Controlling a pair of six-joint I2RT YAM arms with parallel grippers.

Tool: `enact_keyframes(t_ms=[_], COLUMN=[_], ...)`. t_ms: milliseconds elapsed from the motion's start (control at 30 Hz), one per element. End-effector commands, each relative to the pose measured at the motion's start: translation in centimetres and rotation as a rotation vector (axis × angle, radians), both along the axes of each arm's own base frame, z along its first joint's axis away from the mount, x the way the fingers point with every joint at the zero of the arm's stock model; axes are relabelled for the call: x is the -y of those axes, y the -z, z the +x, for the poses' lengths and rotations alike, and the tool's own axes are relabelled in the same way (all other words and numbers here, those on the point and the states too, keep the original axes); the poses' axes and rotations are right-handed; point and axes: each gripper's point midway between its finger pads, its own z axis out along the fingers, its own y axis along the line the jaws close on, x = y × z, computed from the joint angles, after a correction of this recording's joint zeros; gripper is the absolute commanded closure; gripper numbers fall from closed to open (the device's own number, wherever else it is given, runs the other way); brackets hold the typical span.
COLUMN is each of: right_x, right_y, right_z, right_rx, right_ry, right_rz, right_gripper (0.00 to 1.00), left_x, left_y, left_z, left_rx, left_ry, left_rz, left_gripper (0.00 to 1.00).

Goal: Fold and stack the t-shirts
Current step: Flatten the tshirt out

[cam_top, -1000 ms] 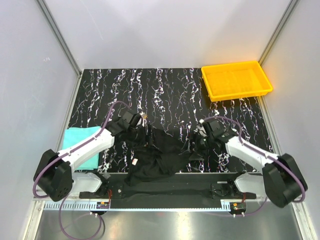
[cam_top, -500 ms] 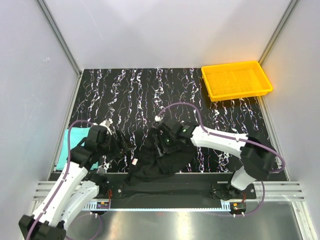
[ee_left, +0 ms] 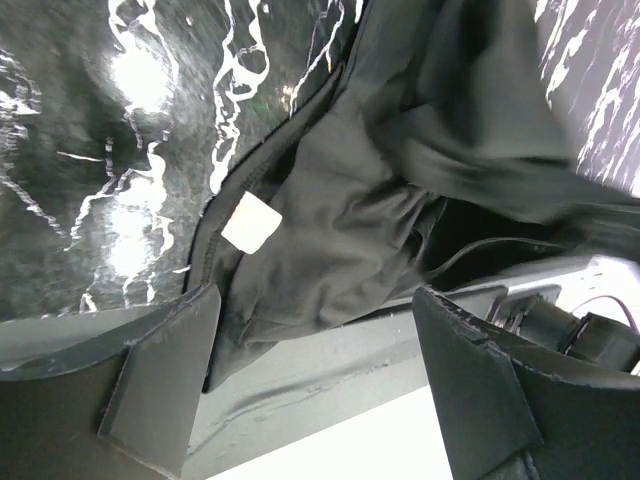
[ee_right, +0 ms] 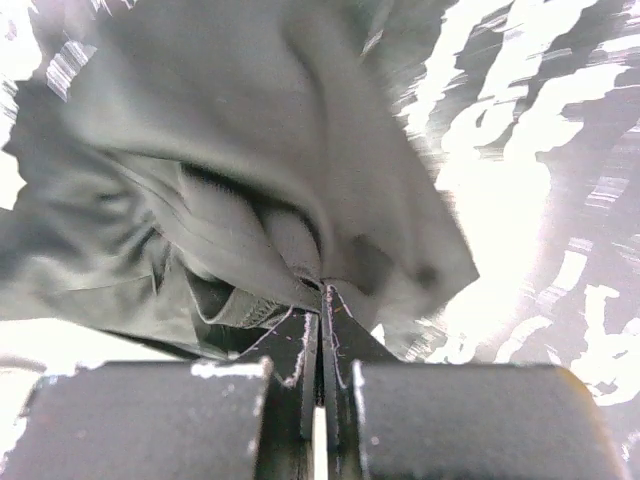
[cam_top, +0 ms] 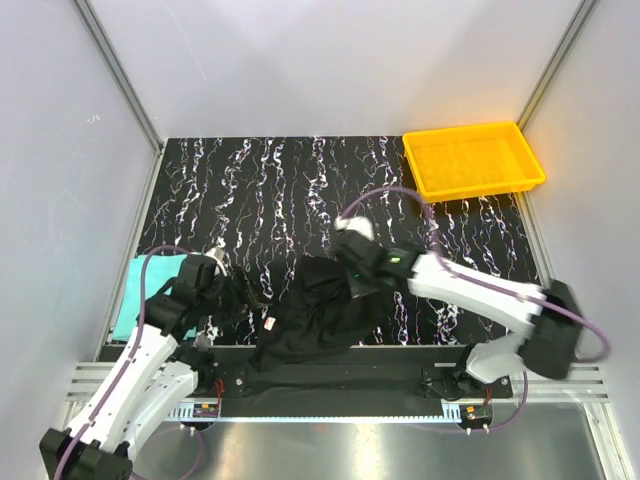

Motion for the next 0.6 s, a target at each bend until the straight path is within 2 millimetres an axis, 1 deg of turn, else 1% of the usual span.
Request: enact_keyframes(t_ms=[0,33,67,100,133,167,200,233,267,300,333,400,433,467,500,533,567], right_x=[5.9,7.9,9.2,10.2,11.7,12.8,13.3,14.0,14.5,14.8,15.2,15.5,15.7,15.6,15.6,15.6,15.5], right_y=[-6.7,-6.3,-7.7,-7.9,-8.0,-8.1,-8.1,-7.6,-7.9,-7.9,-7.5,-7.7,-7.9,-8.0,-8.1,-8.5,-8.6], right_z=[1.6,1.0,0.4,0.0,-0.1,-0.9,-1.2,-1.6,-2.0,-2.3,-2.8,-3.4,-3.7,-3.9,-4.1,-4.2,-4.3], right_rx=[0.18,0.157,0.176,0.175,0.174,0.18,0.179,0.164,0.166,0.159,0.142,0.134,0.129,0.121,0.118,0.123,0.12], right_ry=[0.199,0.253,0.281,0.307,0.368,0.389,0.406,0.434,0.45,0.464,0.483,0.499,0.515,0.518,0.521,0.527,0.525], right_rz=[0.029,0.015,0.076,0.099,0.121,0.167,0.191,0.196,0.223,0.23,0.227,0.248,0.265,0.281,0.294,0.317,0.325], right_gripper=[1.0,1.0,1.0,1.0,1.0,1.0,1.0,1.0,1.0,1.0,1.0,1.0,1.0,1.0,1.0,1.0,1.0], left_x=[2.2,2.6,2.9,3.2,3.3,3.6,4.0,4.6,4.9,5.3,5.8,6.4,6.5,6.7,6.6,7.0,6.9], left_y=[0.6,1.1,1.4,1.5,1.6,2.0,1.8,1.6,2.5,2.1,2.6,3.5,4.0,4.4,5.5,5.8,6.4], left_z=[0.1,0.4,0.5,0.6,0.8,1.3,1.8,2.1,2.2,3.0,3.0,3.8,3.9,3.9,3.7,3.5,3.2], left_rx=[-0.03,-0.053,-0.062,-0.075,-0.069,-0.08,-0.07,-0.048,-0.093,-0.08,-0.083,-0.101,-0.111,-0.127,-0.167,-0.178,-0.189], left_ry=[0.086,0.098,0.109,0.124,0.141,0.153,0.168,0.203,0.22,0.237,0.284,0.322,0.336,0.344,0.346,0.351,0.35], left_rz=[-0.101,-0.106,-0.11,-0.114,-0.107,-0.098,-0.096,-0.093,-0.074,-0.061,-0.031,0.041,0.065,0.077,0.103,0.11,0.127], left_gripper=[0.17,0.16,0.15,0.1,0.09,0.08,0.06,0.06,0.06,0.06,0.07,0.09,0.13,0.17,0.19,0.21,0.23])
